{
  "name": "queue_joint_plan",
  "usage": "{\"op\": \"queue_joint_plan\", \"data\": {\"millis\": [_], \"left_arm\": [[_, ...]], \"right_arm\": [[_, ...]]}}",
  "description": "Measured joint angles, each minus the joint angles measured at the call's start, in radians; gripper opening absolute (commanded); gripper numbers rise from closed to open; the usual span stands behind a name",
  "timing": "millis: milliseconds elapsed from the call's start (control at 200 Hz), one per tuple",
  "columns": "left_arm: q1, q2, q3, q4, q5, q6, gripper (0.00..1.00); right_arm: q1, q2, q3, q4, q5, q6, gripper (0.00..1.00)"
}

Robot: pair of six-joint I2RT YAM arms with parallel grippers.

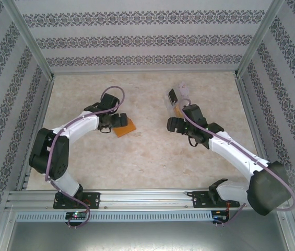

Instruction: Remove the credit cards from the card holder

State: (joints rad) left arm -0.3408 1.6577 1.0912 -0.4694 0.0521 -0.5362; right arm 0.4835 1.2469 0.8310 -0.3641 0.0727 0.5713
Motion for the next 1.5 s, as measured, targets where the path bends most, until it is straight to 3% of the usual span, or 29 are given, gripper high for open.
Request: {"op": "queue_joint_plan", "data": {"millis": [105, 445, 659, 764, 929, 1139, 1239, 1499], "left_arm": [[0.034, 0.05, -0.012, 0.029, 0.048, -0.048, 0.95], [0.034, 0.19, 0.07, 0.058, 0.1, -0.083, 0.76], [0.025, 0.27, 0.169, 0.058, 0.147, -0.043, 0.49], [0.001, 0.28, 0.199, 0.056, 0.174, 0.003, 0.44], [-0.048, 0.294, 0.217, 0.048, 0.271, 0.094, 0.45], [-0.06, 0.29, 0.214, 0.028, 0.334, 0.136, 0.61], [-0.043, 0.243, 0.195, 0.029, 0.336, 0.114, 0.64], [0.033, 0.063, 0.093, 0.042, 0.307, 0.023, 0.77]], "right_arm": [[0.024, 0.039, 0.025, 0.0, -0.002, 0.002, 0.93], [0.047, 0.076, 0.045, 0.001, -0.002, 0.029, 0.89], [0.051, 0.095, 0.045, 0.0, -0.003, 0.037, 0.84], [0.051, 0.108, 0.051, -0.002, -0.006, 0.047, 0.78], [0.051, 0.133, 0.059, 0.003, -0.041, 0.05, 0.73], [0.051, 0.266, 0.142, 0.017, -0.138, 0.032, 0.61], [0.051, 0.371, 0.23, 0.019, -0.176, 0.024, 0.59], [0.051, 0.634, 0.474, -0.006, -0.178, -0.012, 0.71]]}}
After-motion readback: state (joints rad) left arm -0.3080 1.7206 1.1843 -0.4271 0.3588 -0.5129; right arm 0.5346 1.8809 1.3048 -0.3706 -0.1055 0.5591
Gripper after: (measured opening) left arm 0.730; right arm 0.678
